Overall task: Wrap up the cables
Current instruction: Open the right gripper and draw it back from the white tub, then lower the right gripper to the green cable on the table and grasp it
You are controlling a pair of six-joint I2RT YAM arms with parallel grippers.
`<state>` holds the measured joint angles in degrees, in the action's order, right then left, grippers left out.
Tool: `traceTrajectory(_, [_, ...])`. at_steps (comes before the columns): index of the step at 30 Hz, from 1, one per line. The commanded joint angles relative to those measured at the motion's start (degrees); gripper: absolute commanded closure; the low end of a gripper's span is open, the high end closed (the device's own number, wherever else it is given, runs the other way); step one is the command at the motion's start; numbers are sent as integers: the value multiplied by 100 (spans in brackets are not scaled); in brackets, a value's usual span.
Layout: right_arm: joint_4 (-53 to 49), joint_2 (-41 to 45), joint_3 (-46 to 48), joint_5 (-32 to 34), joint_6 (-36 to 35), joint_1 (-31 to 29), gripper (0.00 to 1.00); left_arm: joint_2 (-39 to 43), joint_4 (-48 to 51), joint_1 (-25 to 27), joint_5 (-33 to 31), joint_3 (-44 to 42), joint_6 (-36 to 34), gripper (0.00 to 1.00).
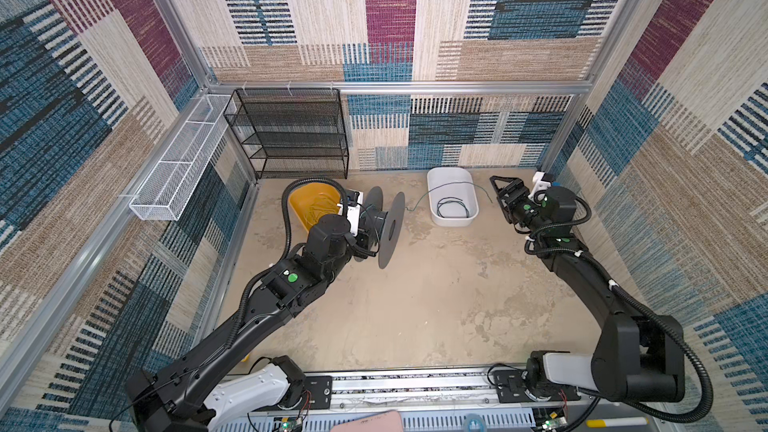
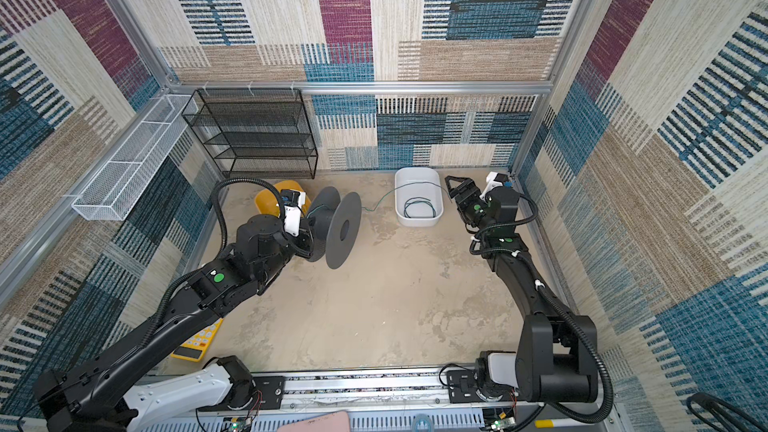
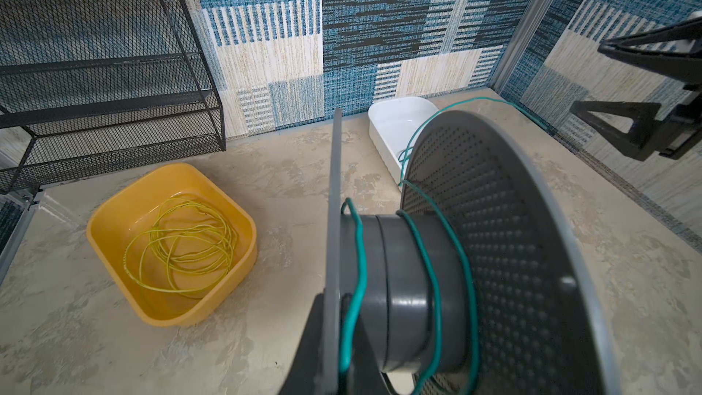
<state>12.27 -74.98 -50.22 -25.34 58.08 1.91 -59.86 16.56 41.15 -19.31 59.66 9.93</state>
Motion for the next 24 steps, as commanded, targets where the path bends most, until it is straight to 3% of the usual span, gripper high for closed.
traceTrajectory(1, [-578, -43, -321, 300, -896, 11, 14, 98, -255, -2, -59, -20, 127, 100])
traceTrajectory(3, [-1115, -112, -531, 535, -1419, 28, 20, 162, -210, -3, -75, -33, 109, 100])
traceTrajectory(7, [-1426, 74, -488, 928, -2260, 32, 54, 215, 14, -3, -148, 41, 73, 100])
traceTrajectory(9, [-1864, -48, -760, 1055, -2888, 28, 64, 158, 281, -10, -151, 200, 40, 100])
traceTrajectory(16, [-2963, -307, -1438, 1849, -4615, -557, 60, 128, 1796, -1, -205, 878, -437, 100])
traceTrajectory(20, [-3655, -867, -1825, 1714, -5351, -979, 51, 211, 2244, -9, -127, 1065, -726, 100])
traceTrajectory(24, [-3695, -904, -1855, 1479, -5787, -1203, 44, 232, 2560, -4, -70, 1279, -923, 100])
